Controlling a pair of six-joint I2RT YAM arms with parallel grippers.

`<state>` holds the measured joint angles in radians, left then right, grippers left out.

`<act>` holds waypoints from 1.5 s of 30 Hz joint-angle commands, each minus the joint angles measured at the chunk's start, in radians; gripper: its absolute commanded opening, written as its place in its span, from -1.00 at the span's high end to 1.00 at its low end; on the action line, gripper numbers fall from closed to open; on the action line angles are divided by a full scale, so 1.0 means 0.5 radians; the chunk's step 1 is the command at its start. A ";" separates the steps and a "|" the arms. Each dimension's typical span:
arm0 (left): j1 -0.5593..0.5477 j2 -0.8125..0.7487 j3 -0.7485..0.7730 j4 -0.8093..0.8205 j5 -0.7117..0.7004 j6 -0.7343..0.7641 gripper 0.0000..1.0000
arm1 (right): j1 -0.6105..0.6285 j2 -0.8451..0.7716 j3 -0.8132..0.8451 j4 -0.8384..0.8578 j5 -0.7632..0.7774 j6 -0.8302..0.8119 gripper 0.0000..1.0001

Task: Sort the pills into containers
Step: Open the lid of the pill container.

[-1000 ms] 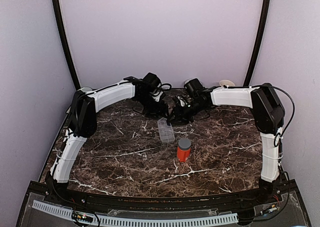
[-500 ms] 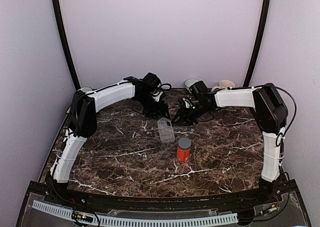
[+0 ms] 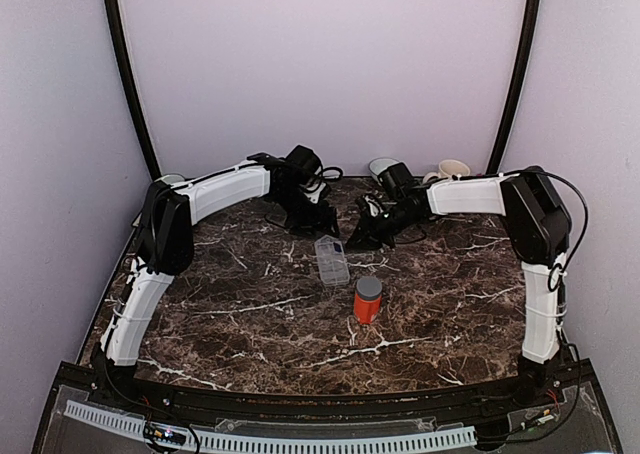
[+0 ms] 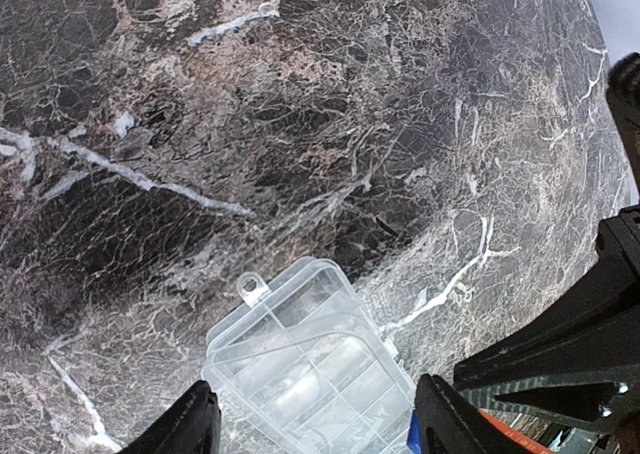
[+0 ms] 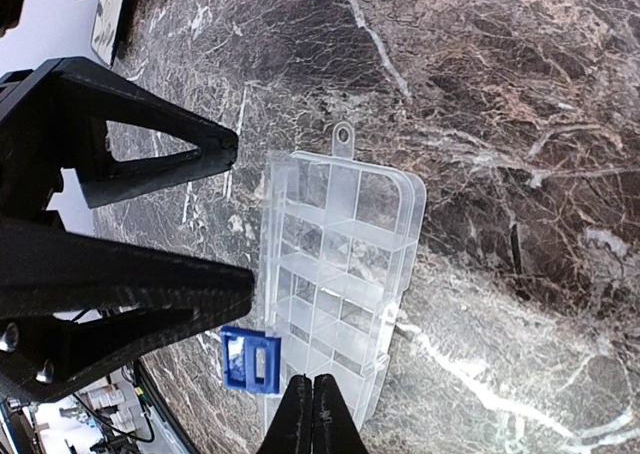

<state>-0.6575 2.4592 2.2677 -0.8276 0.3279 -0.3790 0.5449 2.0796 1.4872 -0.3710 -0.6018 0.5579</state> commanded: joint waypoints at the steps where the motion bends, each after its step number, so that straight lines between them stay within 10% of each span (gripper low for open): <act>1: -0.001 -0.014 0.013 -0.014 -0.011 -0.009 -0.40 | -0.001 0.081 0.088 -0.006 -0.022 -0.020 0.99; 15: 0.001 -0.015 0.025 0.011 -0.002 -0.018 -0.40 | 0.022 0.169 0.157 0.006 -0.135 -0.035 0.98; 30: -0.001 -0.016 0.055 -0.057 -0.038 -0.002 -0.64 | 0.076 0.200 0.147 0.069 -0.280 -0.010 0.46; 45: 0.001 -0.016 -0.004 -0.155 -0.124 0.046 -0.34 | 0.091 0.190 0.128 0.106 -0.306 -0.014 0.36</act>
<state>-0.6575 2.4592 2.2715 -0.8711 0.2790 -0.3706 0.5812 2.1658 1.5410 -0.3462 -0.7380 0.5575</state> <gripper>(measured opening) 0.702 0.313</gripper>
